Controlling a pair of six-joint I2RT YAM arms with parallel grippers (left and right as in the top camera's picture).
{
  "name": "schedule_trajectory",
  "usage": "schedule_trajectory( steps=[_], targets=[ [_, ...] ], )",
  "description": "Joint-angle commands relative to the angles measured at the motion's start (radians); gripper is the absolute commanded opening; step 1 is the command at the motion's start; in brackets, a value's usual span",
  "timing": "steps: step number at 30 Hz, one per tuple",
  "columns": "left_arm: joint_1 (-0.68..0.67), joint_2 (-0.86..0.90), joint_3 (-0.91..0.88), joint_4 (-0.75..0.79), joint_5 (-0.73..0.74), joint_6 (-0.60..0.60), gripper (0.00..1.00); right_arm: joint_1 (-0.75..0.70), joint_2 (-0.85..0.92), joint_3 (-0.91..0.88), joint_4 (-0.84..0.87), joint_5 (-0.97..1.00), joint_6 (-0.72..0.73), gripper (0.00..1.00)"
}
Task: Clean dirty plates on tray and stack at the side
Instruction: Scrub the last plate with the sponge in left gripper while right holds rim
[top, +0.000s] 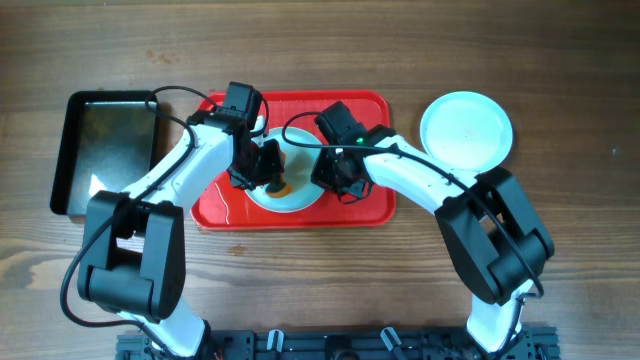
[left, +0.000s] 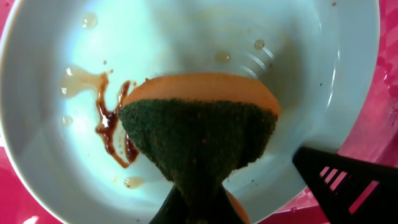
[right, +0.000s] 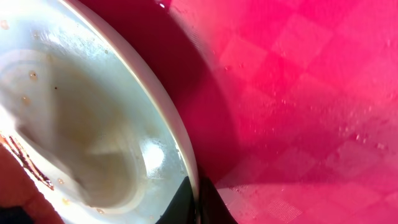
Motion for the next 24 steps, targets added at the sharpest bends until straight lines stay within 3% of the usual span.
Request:
schedule_trajectory(
  steps=[1, 9, 12, 22, 24],
  targets=[
    [-0.007, 0.008, 0.015, 0.018, 0.019, -0.042, 0.04, 0.011, 0.039, -0.015, 0.005, -0.037, 0.090, 0.04],
    [-0.035, 0.013, 0.015, 0.059, -0.104, -0.037, 0.04, 0.027, 0.039, -0.015, 0.013, -0.048, 0.088, 0.04],
    [-0.035, 0.013, 0.015, 0.069, -0.106, 0.015, 0.04, 0.027, 0.039, -0.015, 0.013, -0.047, 0.088, 0.04],
    [-0.035, 0.056, -0.024, 0.116, -0.107, 0.019, 0.04, 0.027, 0.039, -0.015, 0.013, -0.045, 0.087, 0.04],
    [-0.034, 0.077, -0.026, 0.106, -0.169, 0.019, 0.04, 0.027, 0.039, -0.015, 0.010, -0.045, 0.087, 0.04]
  ],
)
